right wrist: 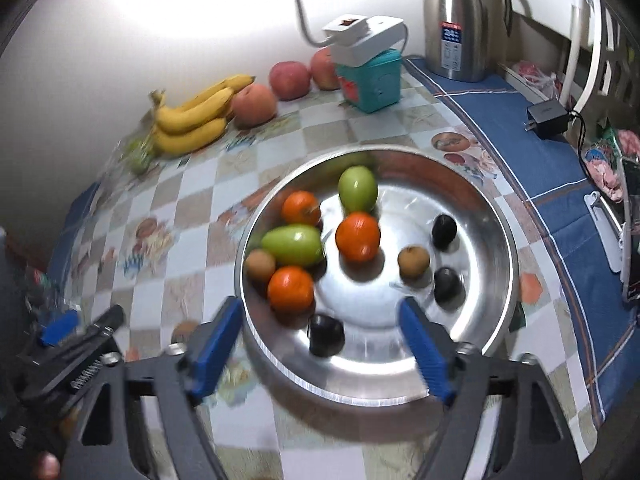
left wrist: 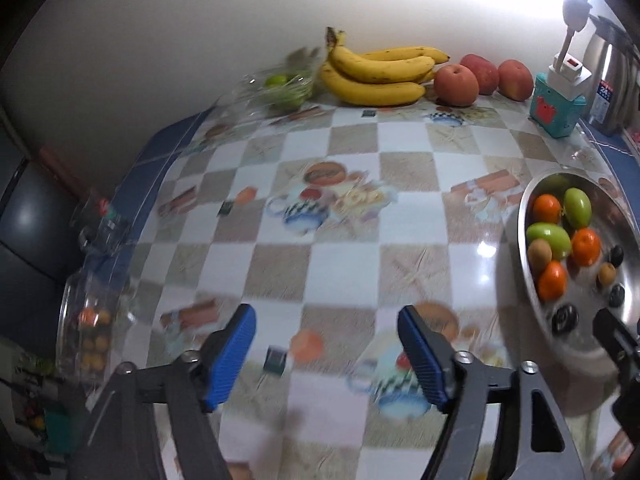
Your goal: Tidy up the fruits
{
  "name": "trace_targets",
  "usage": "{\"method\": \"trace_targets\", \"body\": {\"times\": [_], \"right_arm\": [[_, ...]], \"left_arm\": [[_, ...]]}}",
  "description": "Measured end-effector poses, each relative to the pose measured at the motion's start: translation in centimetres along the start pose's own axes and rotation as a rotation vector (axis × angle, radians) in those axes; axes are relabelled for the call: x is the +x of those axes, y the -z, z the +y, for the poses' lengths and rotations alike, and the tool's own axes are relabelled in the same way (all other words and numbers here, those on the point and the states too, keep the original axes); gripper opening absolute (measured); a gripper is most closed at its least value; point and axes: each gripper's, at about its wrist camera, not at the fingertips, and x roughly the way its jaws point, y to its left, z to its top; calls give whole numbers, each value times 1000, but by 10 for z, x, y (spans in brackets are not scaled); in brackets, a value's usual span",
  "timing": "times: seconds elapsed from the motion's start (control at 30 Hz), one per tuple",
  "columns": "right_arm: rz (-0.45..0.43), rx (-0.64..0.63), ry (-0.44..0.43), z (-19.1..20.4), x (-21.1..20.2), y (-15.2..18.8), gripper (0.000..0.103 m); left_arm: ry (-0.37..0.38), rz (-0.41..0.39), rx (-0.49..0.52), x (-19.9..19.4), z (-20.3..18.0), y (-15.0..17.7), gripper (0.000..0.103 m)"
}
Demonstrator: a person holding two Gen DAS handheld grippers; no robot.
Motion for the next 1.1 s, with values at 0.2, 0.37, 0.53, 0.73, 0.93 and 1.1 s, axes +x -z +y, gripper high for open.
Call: {"method": "trace_targets", "body": {"times": [0.2, 0.37, 0.53, 0.73, 0.93, 1.1], "right_arm": [[37, -51, 6, 9, -1, 26, 92], [32, -77, 19, 14, -6, 32, 93], [35, -84, 29, 16, -5, 31, 93], [42, -104, 40, 20, -4, 32, 94], [56, -92, 41, 18, -2, 33, 94], [58, -91, 42, 17, -1, 33, 94]], "left_arm": [[12, 38, -49, -3, 20, 26, 80], [37, 21, -88, -7, 27, 28, 97], [46, 37, -76, -4, 24, 28, 100], [60, 50, -92, -2, 26, 28, 100], [63, 70, -96, 1, 26, 28, 100], [57, 79, -91, 1, 24, 29, 100]]}}
